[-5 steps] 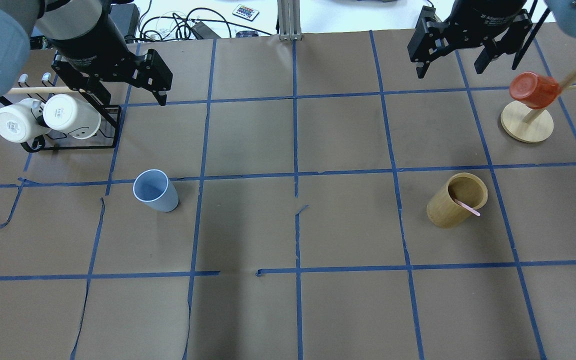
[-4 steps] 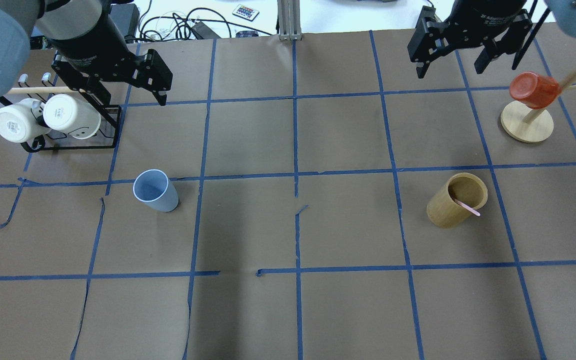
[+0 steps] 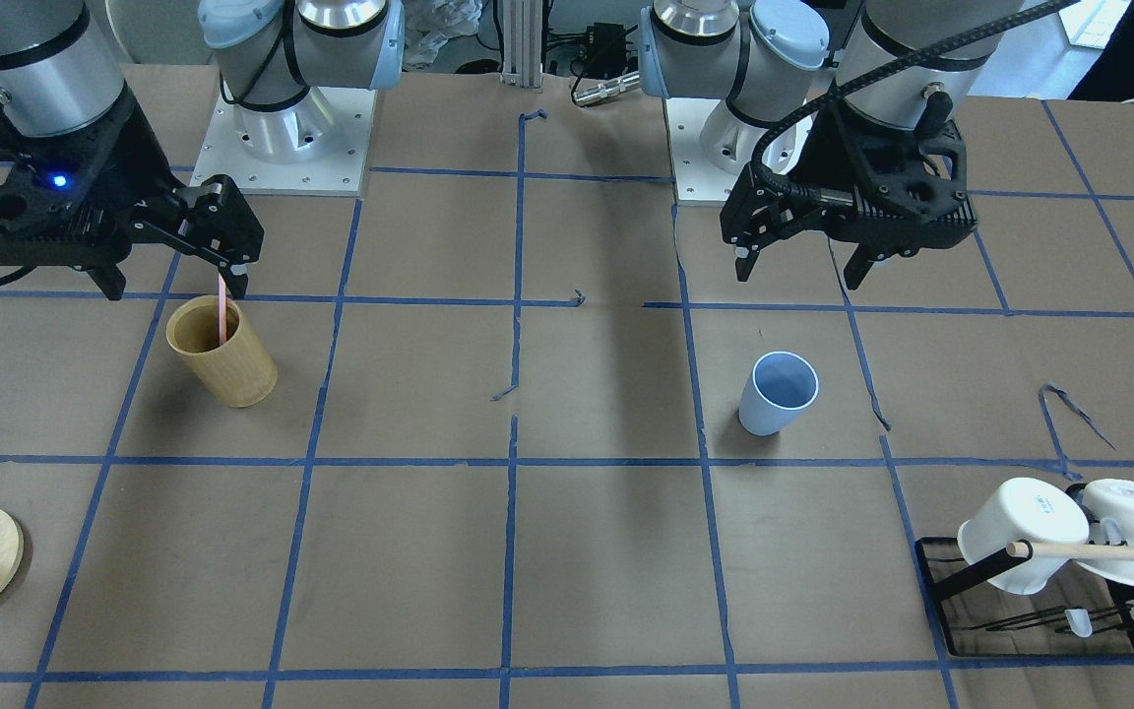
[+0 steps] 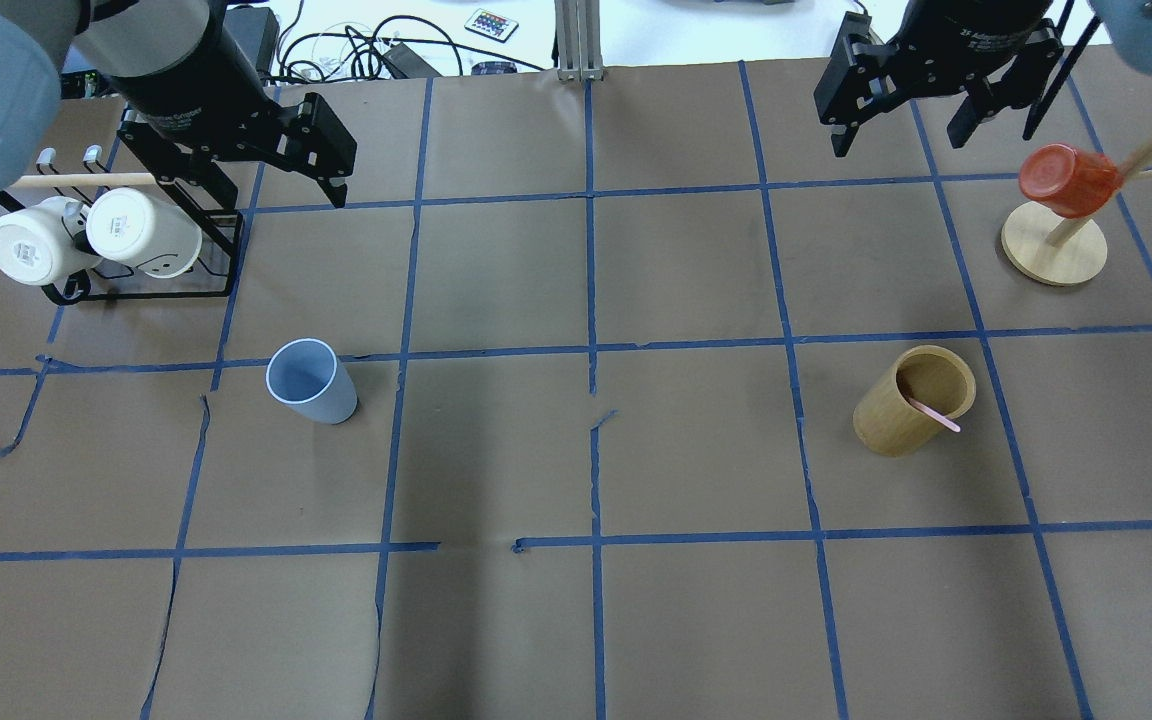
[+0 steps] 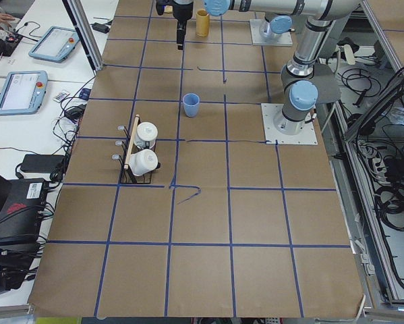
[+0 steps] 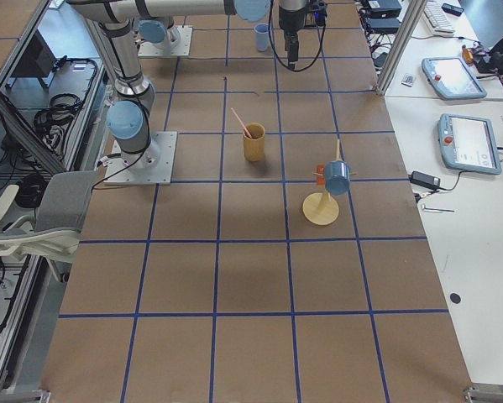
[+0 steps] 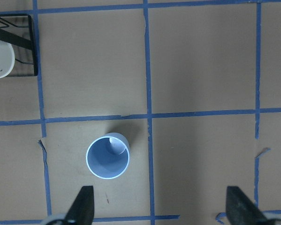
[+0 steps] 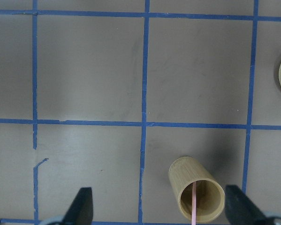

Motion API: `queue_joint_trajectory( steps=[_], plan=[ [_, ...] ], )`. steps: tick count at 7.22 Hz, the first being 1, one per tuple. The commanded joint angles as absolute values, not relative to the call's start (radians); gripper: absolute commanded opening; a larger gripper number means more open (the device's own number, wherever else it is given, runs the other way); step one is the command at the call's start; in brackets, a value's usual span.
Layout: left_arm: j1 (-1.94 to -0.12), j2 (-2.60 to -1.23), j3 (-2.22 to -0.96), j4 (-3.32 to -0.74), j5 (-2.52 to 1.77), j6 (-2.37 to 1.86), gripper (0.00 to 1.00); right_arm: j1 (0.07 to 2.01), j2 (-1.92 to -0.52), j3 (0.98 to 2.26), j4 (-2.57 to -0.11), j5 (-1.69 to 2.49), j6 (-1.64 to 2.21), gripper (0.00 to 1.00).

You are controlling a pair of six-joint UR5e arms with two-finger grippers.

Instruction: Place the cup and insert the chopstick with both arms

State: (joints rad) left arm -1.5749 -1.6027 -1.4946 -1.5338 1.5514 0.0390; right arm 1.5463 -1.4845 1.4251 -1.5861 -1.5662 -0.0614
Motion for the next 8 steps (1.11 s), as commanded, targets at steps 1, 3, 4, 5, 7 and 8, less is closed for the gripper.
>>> queue_joint_trajectory(
  steps=[1, 3, 4, 5, 7, 8],
  plan=[
    [-1.571, -1.588, -1.499, -1.545, 1.575, 0.041, 1.00, 1.546, -1.483, 1.425, -1.586, -1.565, -0.061, 1.00],
    [-1.572, -1.591, -1.493, -1.545, 1.578, 0.041, 1.00, 1.546, -1.483, 1.425, -1.586, -1.563, -0.061, 1.00],
    [-1.572, -1.601, -1.496, -1.545, 1.572, 0.031, 1.00, 1.546, -1.483, 1.425, -1.586, -1.563, -0.061, 1.00],
    [-1.574, -1.601, -1.494, -1.545, 1.574, 0.031, 1.00, 1.546, -1.483, 1.425, -1.586, -1.565, -0.061, 1.00],
    [-1.574, -1.603, -1.496, -1.545, 1.572, 0.031, 1.00, 1.546, -1.483, 1.425, -1.586, -1.565, -0.061, 1.00],
    [-1.574, -1.601, -1.499, -1.545, 1.572, 0.031, 1.00, 1.546, -1.483, 1.425, -1.586, -1.565, -0.061, 1.00]
  ],
)
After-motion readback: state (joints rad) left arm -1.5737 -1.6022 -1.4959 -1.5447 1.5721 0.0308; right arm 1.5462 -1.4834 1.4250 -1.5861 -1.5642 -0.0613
